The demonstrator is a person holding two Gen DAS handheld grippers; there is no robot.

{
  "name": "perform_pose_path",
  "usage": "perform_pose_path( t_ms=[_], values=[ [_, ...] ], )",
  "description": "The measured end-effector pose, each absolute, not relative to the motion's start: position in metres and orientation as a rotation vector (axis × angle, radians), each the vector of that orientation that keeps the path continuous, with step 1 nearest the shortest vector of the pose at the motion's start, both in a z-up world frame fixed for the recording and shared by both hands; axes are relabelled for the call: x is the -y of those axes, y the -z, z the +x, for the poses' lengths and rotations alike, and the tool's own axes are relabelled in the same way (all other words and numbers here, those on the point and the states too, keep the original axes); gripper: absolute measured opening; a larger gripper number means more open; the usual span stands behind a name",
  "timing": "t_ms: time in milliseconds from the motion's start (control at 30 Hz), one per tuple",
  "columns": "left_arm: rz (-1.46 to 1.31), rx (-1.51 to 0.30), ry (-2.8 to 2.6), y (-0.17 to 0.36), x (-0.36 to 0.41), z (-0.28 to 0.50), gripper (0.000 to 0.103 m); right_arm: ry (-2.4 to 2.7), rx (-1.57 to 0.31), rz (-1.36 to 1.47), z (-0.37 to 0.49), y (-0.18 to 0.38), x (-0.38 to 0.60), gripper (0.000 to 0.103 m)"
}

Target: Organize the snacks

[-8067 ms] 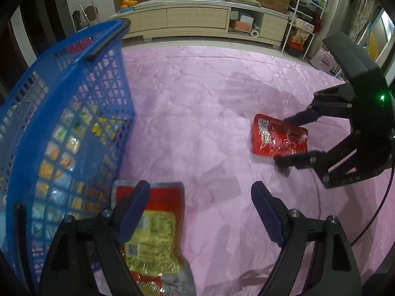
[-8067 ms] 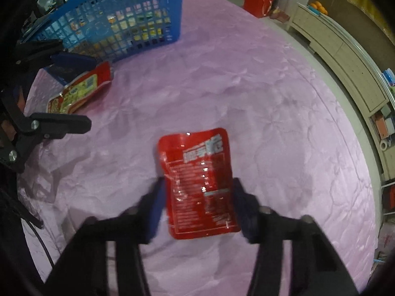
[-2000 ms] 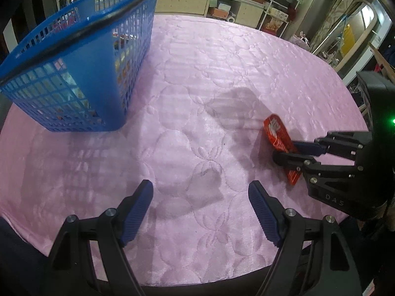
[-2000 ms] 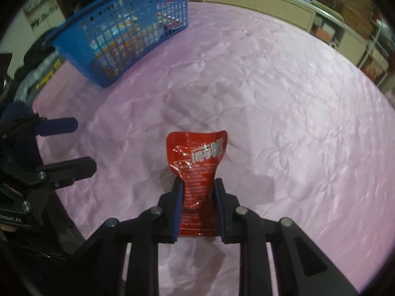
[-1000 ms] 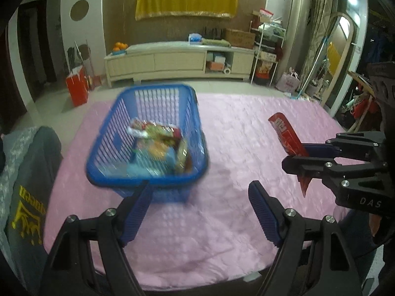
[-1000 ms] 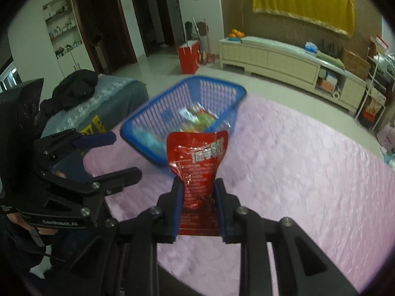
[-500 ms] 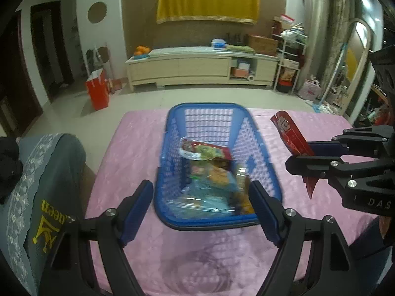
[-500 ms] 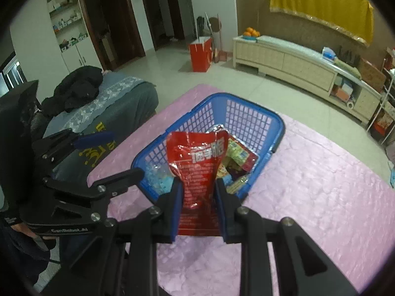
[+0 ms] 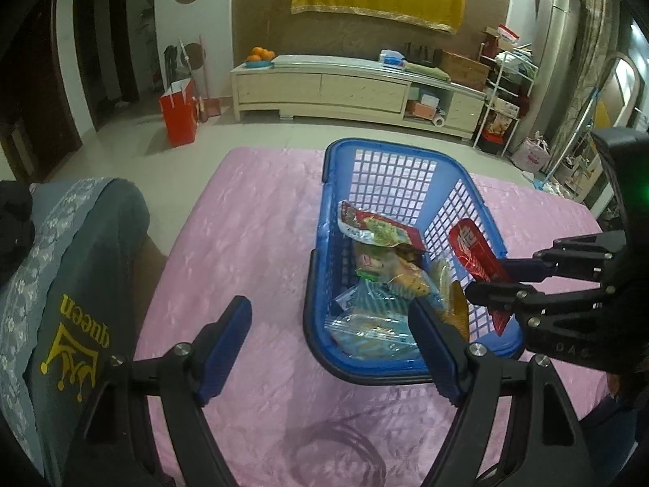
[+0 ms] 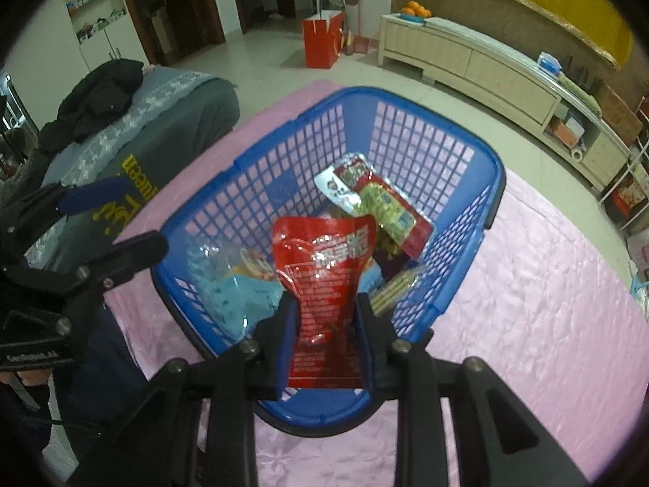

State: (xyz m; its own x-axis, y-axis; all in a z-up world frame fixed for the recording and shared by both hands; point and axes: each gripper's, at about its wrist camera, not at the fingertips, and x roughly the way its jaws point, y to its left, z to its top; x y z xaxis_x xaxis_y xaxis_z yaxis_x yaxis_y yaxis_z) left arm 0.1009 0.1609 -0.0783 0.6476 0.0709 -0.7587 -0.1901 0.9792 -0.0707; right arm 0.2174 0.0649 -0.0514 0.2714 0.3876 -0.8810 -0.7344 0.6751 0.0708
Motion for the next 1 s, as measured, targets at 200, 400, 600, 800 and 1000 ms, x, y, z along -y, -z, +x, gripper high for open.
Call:
perform_pose_path(
  t_ms=[200,400,600,800,1000],
  values=[
    [-0.141,-0.864,-0.146,0.078,-0.156,0.094,0.078,-0.773,-1.022,-0.387,0.209,0.047,-0.057,0.075],
    [-0.115,-0.843,-0.137,0.076,-0.143,0.081,0.078,-0.737,-0.947,-0.319,0.188,0.028,-0.021,0.075],
    [-0.138,-0.825,-0.105,0.076,-0.121,0.063,0.078,-0.677,-0.874,-0.217,0.162,0.006,0.018,0.076],
    [-0.181,-0.739,-0.064,0.063,-0.093,0.03,0.078,-0.537,-0.756,-0.146,0.121,-0.016,0.065,0.076],
    [-0.163,-0.633,-0.037,0.039,-0.058,-0.002,0.088,-0.425,-0.642,-0.146,0.072,-0.031,0.094,0.082]
  ],
)
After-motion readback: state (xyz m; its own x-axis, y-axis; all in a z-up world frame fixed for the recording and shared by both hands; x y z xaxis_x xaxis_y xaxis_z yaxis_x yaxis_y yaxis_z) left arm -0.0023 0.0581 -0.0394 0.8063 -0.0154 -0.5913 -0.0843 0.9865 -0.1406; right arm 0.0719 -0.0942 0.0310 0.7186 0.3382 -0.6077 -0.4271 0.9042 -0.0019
